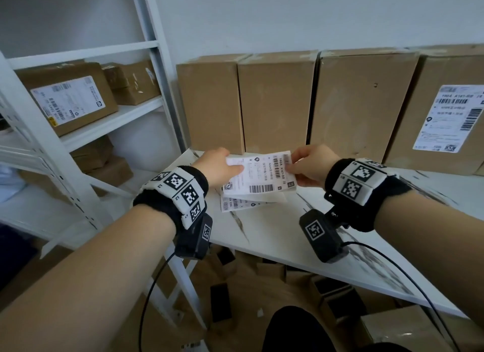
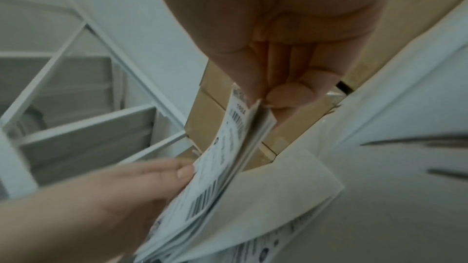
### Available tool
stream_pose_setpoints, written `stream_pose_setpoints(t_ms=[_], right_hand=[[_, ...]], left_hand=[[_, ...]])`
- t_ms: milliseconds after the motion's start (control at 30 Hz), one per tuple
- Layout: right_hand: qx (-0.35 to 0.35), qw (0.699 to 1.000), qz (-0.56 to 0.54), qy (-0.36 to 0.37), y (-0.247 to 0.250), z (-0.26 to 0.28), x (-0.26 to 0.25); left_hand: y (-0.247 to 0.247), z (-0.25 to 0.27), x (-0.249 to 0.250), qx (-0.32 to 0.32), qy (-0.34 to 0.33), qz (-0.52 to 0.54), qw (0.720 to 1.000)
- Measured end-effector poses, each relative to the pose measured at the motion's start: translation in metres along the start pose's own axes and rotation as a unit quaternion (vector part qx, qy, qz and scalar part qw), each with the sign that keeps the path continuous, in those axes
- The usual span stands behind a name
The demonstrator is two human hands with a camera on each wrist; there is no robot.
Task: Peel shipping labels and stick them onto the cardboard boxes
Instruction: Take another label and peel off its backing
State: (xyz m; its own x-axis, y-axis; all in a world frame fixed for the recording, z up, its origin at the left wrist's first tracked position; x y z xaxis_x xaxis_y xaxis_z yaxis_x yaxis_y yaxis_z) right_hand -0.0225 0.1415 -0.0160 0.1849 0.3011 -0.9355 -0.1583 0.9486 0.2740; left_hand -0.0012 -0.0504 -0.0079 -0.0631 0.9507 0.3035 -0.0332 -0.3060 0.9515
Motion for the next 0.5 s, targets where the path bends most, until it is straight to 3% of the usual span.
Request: stream_pose_setpoints(t_ms=[67,200,267,367,500], right_hand=[[0.006,0.999,-0.041,-0.013,0.008,-0.002,0.002],[0.023,0.998,-0.063,-0.021,0.019,-0.002,0.007],[0.034,0.998,-0.051,-0.015,0.021,0.002,0.007],[0.051,0.999,-0.016,-0.005,0.022,0.006,0.005],[0.101,0.983,0.135,0.070,0.020,0.013,-0.001]], left_hand=[[0.001,0.000,-0.002,-0.007,0.022,0.084,0.996],[0.002,0.007,0.005,-0.026,0.053,0.307,0.950],[0.003,0.010,0.009,-0.019,0.049,0.342,0.938],[0.002,0.010,0.014,0.007,0.038,0.334,0.942],[0.004,0.013,0.020,0.034,0.029,0.335,0.941]])
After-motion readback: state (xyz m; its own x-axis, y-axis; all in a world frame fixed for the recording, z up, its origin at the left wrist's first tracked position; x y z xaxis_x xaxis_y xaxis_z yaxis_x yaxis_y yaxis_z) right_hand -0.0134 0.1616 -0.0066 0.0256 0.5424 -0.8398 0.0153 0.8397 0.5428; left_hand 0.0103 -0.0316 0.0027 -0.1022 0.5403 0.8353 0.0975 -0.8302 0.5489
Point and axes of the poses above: each hand's wrist, its own z-axis away from the middle knuckle, its own y-axis out of the back of the hand, x = y × z, the point moved 2 cm from there along -z, towards the middle knuckle, and after that the axes turned 8 degrees about -z, right-handed, at the moved point
